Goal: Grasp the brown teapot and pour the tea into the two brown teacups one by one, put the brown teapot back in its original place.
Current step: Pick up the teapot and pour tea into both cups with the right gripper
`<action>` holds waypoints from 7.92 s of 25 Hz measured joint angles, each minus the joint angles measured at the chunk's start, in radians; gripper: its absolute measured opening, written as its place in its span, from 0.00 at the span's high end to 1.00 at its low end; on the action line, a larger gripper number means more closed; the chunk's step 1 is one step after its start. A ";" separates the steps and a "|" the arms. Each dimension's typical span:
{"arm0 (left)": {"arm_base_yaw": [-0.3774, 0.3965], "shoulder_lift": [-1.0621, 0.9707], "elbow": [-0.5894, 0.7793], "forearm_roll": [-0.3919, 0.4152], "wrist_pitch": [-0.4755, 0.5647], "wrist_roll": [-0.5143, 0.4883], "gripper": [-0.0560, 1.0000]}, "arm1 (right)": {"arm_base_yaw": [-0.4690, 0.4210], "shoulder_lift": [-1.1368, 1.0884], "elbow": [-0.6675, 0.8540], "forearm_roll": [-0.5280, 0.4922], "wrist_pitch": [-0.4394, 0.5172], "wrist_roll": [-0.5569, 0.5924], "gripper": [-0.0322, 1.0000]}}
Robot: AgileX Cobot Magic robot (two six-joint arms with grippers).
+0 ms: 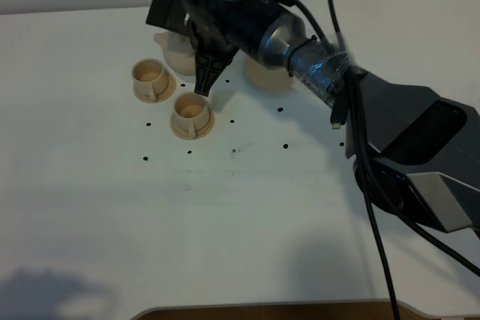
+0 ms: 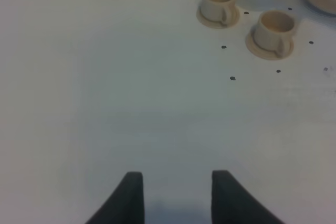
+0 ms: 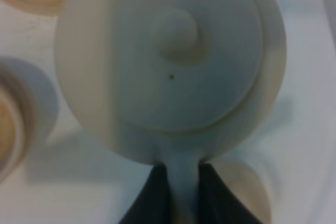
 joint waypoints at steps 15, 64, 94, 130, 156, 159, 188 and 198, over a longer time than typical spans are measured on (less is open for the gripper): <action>0.000 0.000 0.000 0.000 0.000 0.000 0.63 | 0.047 0.023 0.000 -0.154 -0.001 -0.047 0.88; 0.000 0.000 0.000 0.000 0.000 0.000 0.63 | 0.130 0.081 0.000 -0.506 -0.032 -0.187 0.88; 0.000 0.000 0.000 0.000 0.000 0.000 0.63 | 0.139 0.081 0.000 -0.616 -0.087 -0.288 0.88; 0.000 0.000 0.000 0.000 0.000 0.000 0.63 | 0.147 0.081 0.000 -0.705 -0.149 -0.395 0.88; 0.000 0.000 0.000 0.000 0.000 0.000 0.63 | 0.147 0.081 0.000 -0.625 -0.091 -0.206 0.88; 0.000 0.000 0.000 0.000 0.000 0.000 0.63 | 0.147 0.081 0.000 -0.612 -0.069 -0.161 0.88; 0.000 0.000 0.000 0.000 0.000 0.000 0.63 | -0.049 0.081 -0.234 0.163 0.185 0.137 0.88; 0.000 0.000 0.000 0.000 0.000 0.000 0.63 | -0.069 0.104 -0.233 0.244 0.190 0.166 0.88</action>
